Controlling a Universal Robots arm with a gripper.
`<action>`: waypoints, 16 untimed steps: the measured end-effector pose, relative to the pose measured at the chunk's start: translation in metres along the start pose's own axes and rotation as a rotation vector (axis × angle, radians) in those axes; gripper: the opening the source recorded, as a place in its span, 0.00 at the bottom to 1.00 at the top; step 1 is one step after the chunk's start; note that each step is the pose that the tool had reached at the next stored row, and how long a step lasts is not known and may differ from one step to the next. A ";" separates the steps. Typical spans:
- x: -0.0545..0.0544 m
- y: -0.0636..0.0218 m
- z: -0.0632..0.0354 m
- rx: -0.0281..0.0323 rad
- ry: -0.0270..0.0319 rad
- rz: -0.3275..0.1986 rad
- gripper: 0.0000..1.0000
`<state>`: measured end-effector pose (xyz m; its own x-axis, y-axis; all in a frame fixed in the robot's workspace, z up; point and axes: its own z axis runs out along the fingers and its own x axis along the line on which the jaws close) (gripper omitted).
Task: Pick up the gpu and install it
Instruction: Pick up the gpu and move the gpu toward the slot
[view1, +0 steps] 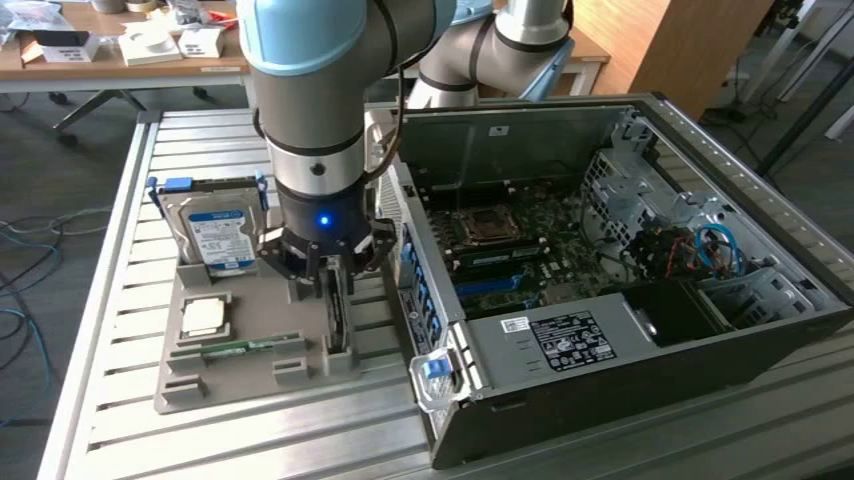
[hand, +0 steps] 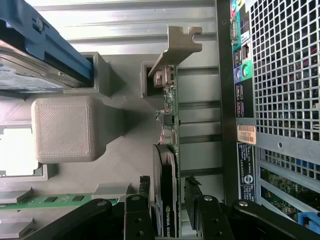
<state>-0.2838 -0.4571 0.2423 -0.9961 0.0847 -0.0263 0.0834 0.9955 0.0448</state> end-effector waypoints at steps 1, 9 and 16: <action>0.000 -0.0001 0.0014 0.0000 0.0000 0.000 0.41; 0.000 -0.0003 0.0063 -0.0001 -0.0002 0.000 0.41; 0.000 -0.0004 0.0088 0.0000 -0.0001 0.000 0.41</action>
<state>-0.2832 -0.4571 0.2335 -0.9961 0.0845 -0.0264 0.0833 0.9955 0.0448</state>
